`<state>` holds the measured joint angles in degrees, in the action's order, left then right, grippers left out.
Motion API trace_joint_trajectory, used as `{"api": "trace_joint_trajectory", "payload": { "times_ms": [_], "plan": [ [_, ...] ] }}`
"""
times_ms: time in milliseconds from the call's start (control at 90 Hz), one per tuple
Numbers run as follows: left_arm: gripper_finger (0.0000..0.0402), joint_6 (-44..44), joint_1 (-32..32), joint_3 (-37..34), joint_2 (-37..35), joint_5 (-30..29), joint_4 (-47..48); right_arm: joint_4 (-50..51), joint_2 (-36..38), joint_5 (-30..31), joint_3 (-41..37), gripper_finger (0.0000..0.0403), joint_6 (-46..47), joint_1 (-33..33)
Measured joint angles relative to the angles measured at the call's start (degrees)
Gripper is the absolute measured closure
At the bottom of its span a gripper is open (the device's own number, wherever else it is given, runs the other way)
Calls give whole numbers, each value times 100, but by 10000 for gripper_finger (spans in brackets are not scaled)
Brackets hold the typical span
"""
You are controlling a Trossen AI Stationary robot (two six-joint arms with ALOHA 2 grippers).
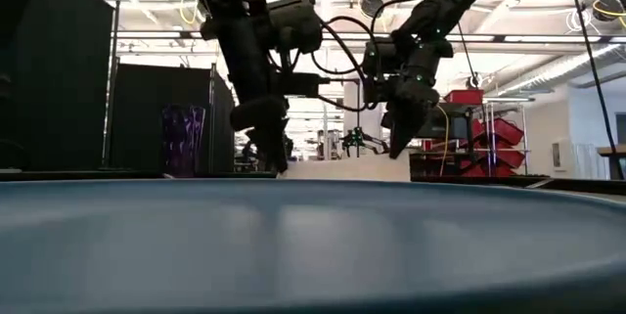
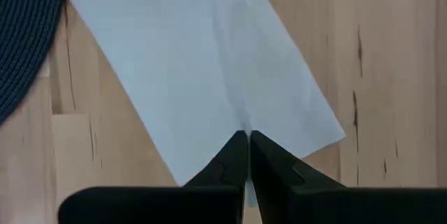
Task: Set table place
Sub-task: Fold the white napkin
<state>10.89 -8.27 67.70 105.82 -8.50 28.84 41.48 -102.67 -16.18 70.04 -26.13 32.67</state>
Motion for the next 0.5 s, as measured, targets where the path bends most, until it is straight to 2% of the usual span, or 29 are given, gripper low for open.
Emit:
{"api": "trace_joint_trajectory", "payload": {
  "times_ms": [122,333,500],
  "plan": [
    [356,309,54,44,-62,-227,-21,-57,0,12,0,339,72,0],
    [293,230,52,79,-66,-301,-11,-83,0,11,0,254,119,0],
    [258,117,95,81,-81,-1035,51,-108,0,10,0,213,60,0]
  ]
}}
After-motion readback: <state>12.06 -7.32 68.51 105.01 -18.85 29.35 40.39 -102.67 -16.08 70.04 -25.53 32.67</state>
